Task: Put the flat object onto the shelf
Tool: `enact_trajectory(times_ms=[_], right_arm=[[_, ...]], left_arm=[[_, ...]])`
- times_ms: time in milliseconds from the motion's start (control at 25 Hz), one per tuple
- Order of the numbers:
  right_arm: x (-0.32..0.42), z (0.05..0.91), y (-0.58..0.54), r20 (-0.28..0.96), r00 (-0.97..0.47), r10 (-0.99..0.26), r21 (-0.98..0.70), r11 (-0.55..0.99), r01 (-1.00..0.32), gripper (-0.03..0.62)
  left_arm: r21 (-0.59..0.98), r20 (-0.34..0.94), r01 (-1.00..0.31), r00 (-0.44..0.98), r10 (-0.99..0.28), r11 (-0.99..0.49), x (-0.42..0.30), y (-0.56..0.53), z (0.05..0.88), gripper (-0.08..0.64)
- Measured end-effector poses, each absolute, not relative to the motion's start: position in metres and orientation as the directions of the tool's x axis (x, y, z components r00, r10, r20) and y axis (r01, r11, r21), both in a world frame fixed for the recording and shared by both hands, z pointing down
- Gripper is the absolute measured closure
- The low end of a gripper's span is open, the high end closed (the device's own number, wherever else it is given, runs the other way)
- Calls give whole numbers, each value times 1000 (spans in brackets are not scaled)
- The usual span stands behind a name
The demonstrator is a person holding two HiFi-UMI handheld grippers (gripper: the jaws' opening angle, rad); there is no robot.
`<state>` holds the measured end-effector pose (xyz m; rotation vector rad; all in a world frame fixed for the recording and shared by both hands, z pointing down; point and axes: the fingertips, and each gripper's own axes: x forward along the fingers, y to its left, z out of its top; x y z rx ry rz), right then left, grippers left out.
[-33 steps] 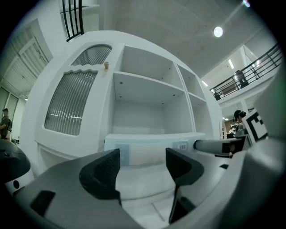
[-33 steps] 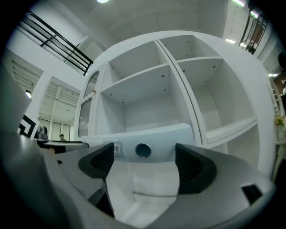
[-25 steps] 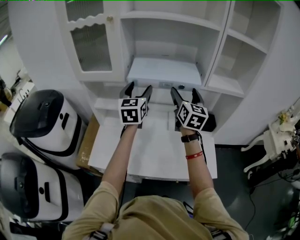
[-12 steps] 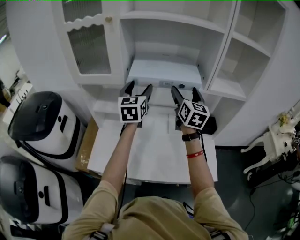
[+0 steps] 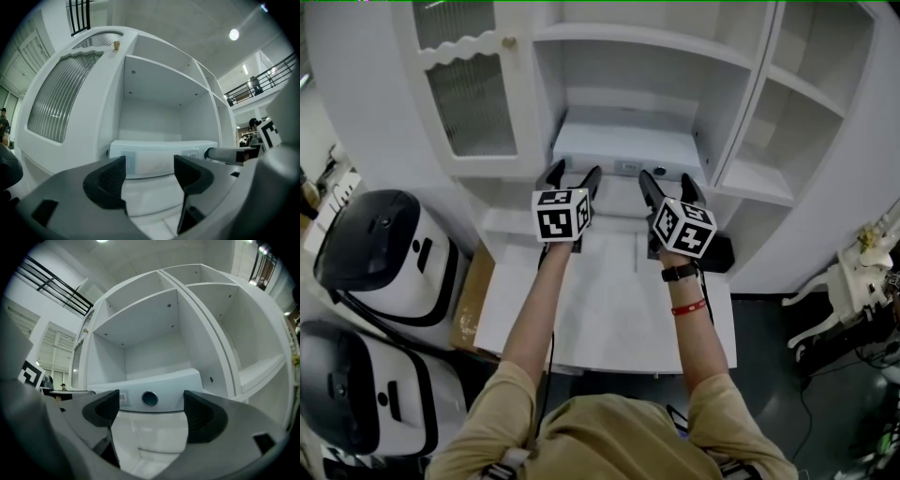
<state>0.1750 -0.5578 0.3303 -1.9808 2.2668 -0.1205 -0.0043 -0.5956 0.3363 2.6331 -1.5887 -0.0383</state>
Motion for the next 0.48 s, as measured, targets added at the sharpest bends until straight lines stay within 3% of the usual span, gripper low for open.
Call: enact_trajectory(times_ms=[480], right_arm=[[172, 331, -560, -44, -93, -995, -107, 97, -989, 147]], left_arm=[[62, 21, -882, 469, -883, -467, -8, -603, 337, 241]])
